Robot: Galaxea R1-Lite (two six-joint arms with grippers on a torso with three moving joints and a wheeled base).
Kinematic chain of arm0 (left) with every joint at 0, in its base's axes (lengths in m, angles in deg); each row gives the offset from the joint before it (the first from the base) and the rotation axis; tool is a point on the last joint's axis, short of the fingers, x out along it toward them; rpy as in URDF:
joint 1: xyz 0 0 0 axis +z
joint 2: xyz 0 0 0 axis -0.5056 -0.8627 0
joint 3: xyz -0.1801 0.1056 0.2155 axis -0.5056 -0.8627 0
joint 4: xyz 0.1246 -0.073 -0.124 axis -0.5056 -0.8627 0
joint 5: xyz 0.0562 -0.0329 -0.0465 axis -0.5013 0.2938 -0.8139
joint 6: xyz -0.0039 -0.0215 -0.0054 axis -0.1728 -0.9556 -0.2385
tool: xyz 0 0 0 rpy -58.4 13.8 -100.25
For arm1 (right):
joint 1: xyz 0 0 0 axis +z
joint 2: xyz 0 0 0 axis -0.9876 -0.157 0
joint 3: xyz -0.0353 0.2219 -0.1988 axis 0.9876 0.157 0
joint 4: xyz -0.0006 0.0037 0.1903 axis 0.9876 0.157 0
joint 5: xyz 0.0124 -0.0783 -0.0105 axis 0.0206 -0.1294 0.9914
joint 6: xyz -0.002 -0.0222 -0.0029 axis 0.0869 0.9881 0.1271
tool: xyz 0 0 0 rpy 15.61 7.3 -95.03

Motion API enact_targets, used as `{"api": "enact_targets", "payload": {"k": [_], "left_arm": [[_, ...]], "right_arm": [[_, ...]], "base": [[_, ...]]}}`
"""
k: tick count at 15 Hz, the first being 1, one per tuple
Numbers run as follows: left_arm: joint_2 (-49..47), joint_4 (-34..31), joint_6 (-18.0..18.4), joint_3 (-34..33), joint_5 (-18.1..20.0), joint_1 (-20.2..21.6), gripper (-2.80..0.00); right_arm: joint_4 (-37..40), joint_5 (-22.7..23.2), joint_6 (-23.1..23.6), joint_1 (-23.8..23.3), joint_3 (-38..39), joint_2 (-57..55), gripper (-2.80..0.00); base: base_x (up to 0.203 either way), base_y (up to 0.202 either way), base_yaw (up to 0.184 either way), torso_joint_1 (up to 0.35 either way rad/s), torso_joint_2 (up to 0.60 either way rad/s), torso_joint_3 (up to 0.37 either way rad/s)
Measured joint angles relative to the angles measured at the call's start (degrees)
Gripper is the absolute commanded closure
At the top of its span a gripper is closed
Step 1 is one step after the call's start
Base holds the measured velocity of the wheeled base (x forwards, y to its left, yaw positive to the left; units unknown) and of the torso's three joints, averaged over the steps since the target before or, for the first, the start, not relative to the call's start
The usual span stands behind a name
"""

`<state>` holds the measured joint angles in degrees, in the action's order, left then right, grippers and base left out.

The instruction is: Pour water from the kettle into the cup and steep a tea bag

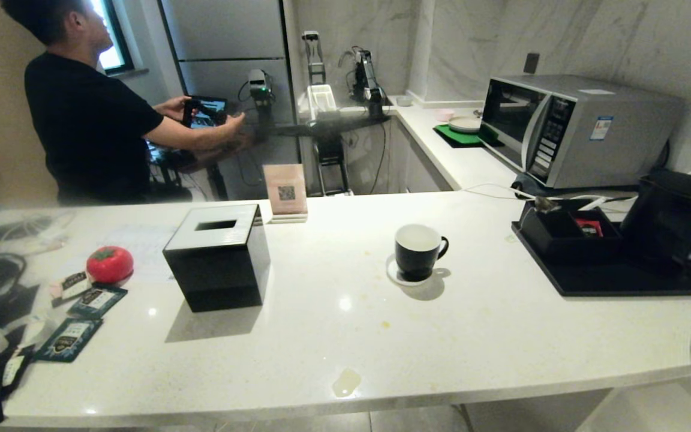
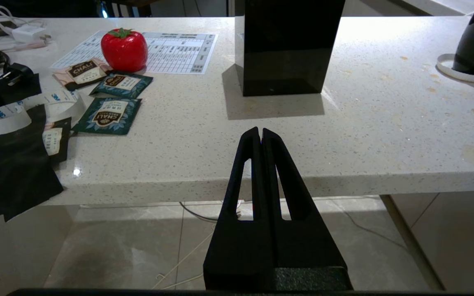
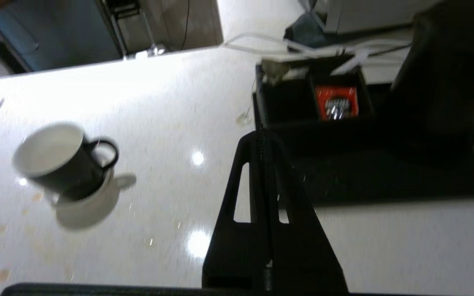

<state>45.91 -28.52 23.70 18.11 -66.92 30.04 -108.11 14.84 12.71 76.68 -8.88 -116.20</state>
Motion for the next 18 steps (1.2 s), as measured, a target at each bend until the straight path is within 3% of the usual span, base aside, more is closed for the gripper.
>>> {"api": "enact_targets", "payload": {"k": [7,11,18], "left_arm": [[0.0,0.02,0.02,0.0,-0.03,-0.02,0.0],[0.0,0.02,0.0,0.0,-0.03,0.0,0.0],[0.0,0.02,0.02,0.0,-0.02,-0.02,0.0]], "right_arm": [[0.99,0.02,0.41,-3.9,-14.39,-11.8,0.0],[5.48,-0.05,0.62,-5.3,-22.2,-17.78,0.0],[15.0,0.09,7.14,-5.27,-35.34,-26.7,0.0]], "base": [[0.0,0.0,0.0,0.0,0.0,0.0],[0.0,0.0,0.0,0.0,0.0,0.0],[0.0,0.0,0.0,0.0,0.0,0.0]]}}
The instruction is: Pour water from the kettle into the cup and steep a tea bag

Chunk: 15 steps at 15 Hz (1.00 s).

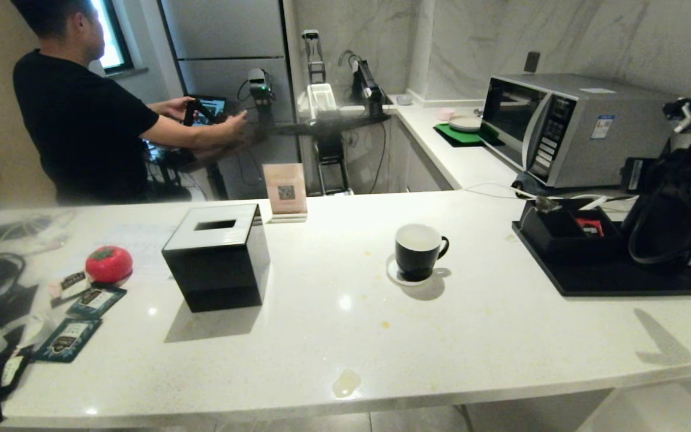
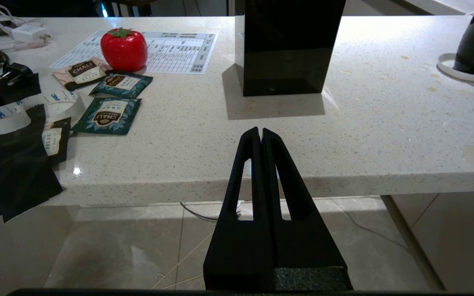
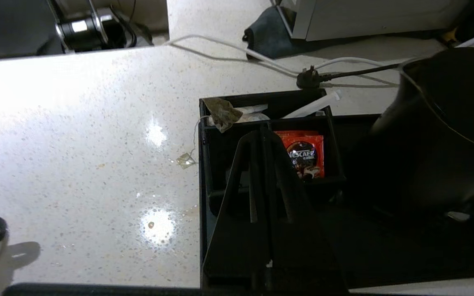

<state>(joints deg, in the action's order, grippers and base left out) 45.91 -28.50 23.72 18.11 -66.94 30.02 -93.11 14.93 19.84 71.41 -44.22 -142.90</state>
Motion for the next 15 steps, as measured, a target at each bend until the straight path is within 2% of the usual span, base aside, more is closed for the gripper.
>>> {"api": "enact_targets", "payload": {"k": [4,8,15], "left_arm": [[0.0,0.0,-0.02,0.0,-0.02,0.0,0.0],[0.0,0.0,0.0,0.0,-0.01,0.0,0.0],[0.0,0.0,0.0,0.0,-0.02,0.0,0.0]], "right_arm": [[8.3,0.02,3.07,0.37,-9.32,-5.31,0.0],[16.11,-0.11,3.87,1.22,-18.5,-11.59,0.0],[18.09,-0.31,3.9,2.1,-24.8,-19.67,0.0]], "base": [[0.0,0.0,0.0,0.0,0.0,0.0],[0.0,0.0,0.0,0.0,0.0,0.0],[0.0,0.0,0.0,0.0,0.0,0.0]]}}
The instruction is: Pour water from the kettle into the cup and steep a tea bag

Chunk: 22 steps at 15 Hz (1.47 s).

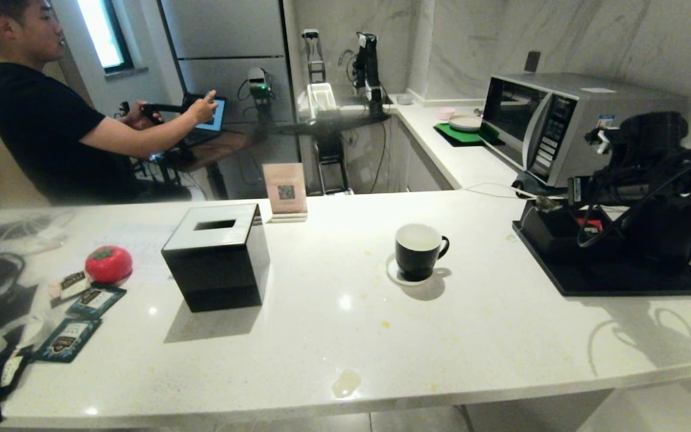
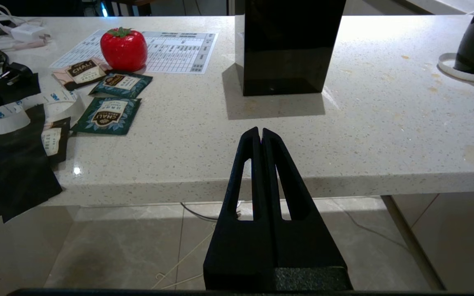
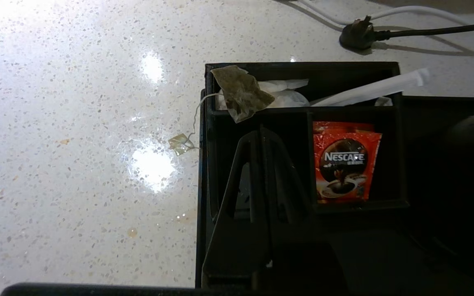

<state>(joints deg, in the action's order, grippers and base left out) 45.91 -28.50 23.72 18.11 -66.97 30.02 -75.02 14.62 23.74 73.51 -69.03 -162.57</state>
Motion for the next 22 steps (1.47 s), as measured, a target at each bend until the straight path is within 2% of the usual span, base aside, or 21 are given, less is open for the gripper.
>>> {"api": "enact_targets", "payload": {"k": [1,7,22], "left_arm": [[0.0,0.0,-0.01,0.0,0.02,0.0,0.0],[0.0,0.0,-0.02,0.0,0.02,0.0,0.0],[0.0,0.0,0.0,0.0,0.0,0.0,0.0]], "right_arm": [[-0.08,-0.02,0.02,0.07,-0.41,-0.71,-2.8],[-1.49,-0.1,0.39,0.24,-1.4,-3.21,-2.8],[-17.27,-0.51,0.44,0.2,-1.12,-9.16,-2.8]], "base": [[0.0,0.0,0.0,0.0,0.0,0.0],[0.0,0.0,0.0,0.0,0.0,0.0],[0.0,0.0,0.0,0.0,0.0,0.0]]}}
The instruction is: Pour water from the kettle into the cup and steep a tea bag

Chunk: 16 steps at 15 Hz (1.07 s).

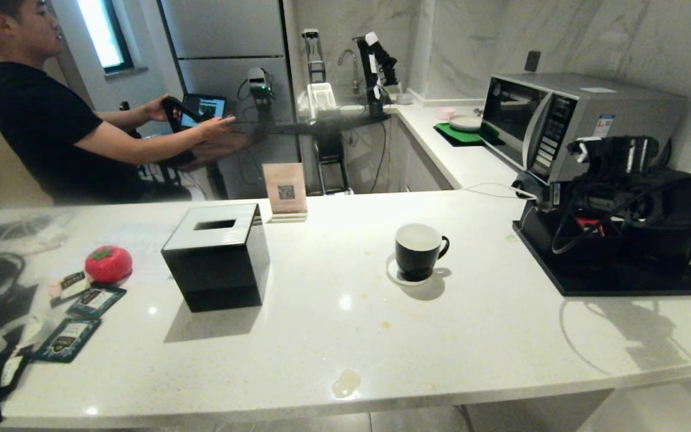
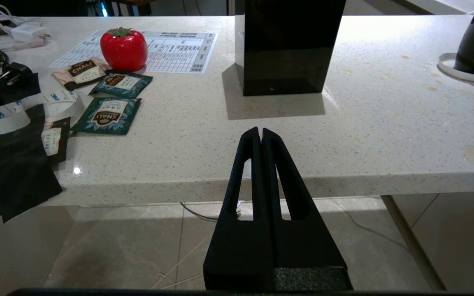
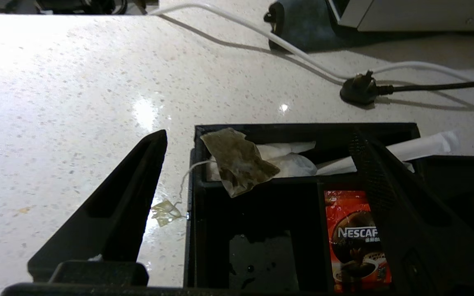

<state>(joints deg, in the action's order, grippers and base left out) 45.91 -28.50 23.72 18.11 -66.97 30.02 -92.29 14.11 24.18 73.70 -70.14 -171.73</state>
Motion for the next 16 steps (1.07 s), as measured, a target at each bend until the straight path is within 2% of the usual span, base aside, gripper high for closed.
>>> {"api": "enact_targets", "payload": {"k": [5,16], "left_arm": [[0.0,0.0,-0.02,0.0,0.01,0.0,0.0],[0.0,0.0,0.0,0.0,0.03,0.0,0.0]], "right_arm": [[-2.74,-3.38,-0.18,-0.15,-0.44,-2.47,-2.8],[-6.59,-3.47,-0.66,-0.2,-0.46,-5.58,-2.8]], "base": [[0.0,0.0,0.0,0.0,0.0,0.0],[0.0,0.0,0.0,0.0,0.0,0.0]]}}
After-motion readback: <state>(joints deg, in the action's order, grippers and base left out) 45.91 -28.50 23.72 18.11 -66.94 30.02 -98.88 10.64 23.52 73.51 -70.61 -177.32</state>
